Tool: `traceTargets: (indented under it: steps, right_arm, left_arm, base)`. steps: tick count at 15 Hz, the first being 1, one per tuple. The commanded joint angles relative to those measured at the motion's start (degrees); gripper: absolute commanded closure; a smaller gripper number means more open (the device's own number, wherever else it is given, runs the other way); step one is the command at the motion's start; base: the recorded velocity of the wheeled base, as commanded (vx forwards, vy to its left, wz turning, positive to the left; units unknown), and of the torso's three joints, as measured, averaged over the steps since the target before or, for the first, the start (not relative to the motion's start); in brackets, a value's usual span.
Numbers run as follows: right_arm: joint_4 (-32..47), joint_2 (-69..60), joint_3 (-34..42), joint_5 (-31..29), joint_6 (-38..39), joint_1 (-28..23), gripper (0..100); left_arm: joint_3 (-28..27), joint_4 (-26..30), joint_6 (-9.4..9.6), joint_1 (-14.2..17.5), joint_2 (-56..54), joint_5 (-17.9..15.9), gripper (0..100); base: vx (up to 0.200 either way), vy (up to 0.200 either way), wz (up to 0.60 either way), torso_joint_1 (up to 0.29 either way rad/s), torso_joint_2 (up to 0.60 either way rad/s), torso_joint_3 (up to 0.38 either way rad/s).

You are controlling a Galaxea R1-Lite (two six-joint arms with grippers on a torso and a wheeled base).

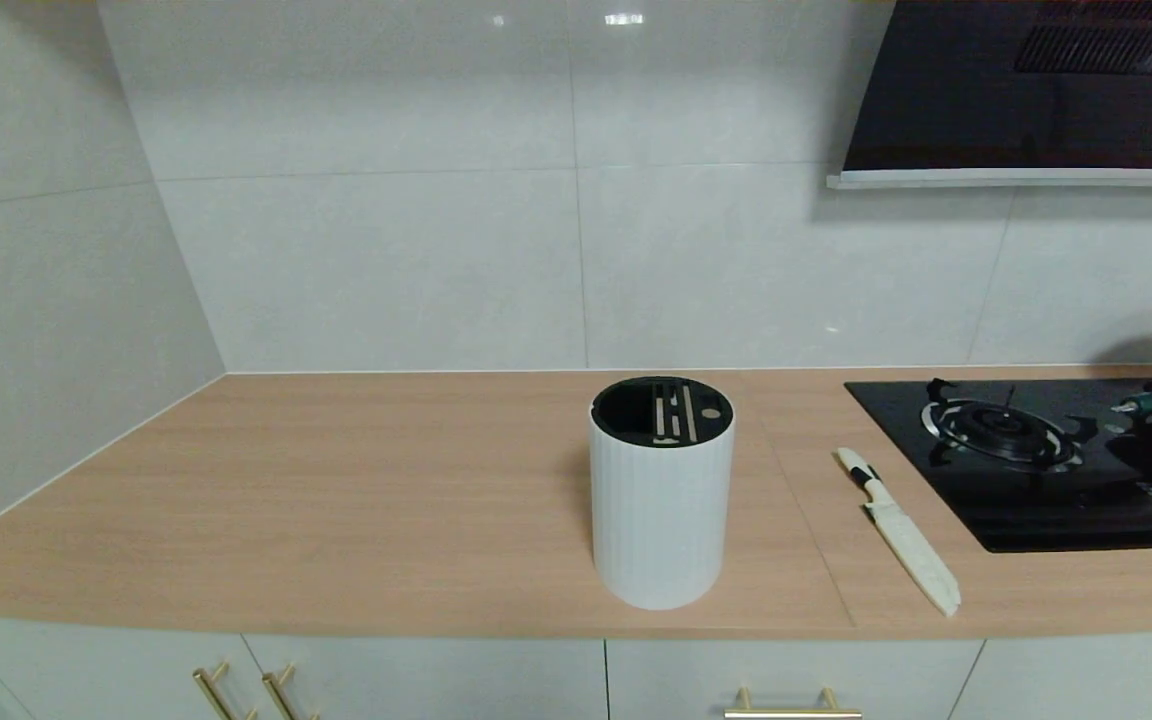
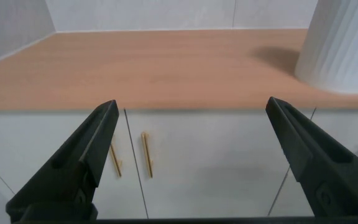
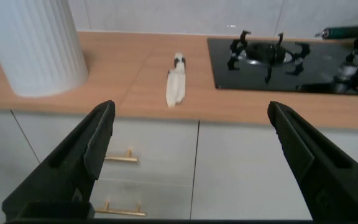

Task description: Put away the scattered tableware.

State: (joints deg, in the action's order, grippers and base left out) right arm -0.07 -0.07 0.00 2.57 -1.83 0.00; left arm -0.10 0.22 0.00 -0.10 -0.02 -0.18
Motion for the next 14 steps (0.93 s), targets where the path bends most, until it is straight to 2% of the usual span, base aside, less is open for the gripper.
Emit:
traceTargets:
  steps: [1,8,11,14]
  right_arm:
    - [-0.01,0.07,0.00,0.06,-0.02,0.00,0]
    - [-0.01,0.07,0.00,0.06,-0.02,0.00,0]
    - [-0.01,0.07,0.00,-0.11,0.07,0.00,0]
    - [-0.01,0.07,0.00,-0.11,0.07,0.00,0]
  left_arm:
    - [0.01,-0.04,0.00,0.01,0.02,0.01,0]
    - [0.01,0.04,0.00,0.01,0.02,0.01,0]
    - [0.01,-0.04,0.00,0.01,0.02,0.01,0]
    - [0.01,-0.04,0.00,0.01,0.02,0.01,0]
  base:
    - [0.000,0.000,0.00,0.276,-0.58,-0.295]
    - [0.000,0.000,0.00,0.262,-0.54,-0.288]
    - [0.000,0.000,0.00,0.186,-0.38,-0.202]
    - [0.000,0.000,0.00,0.031,-0.06,-0.028]
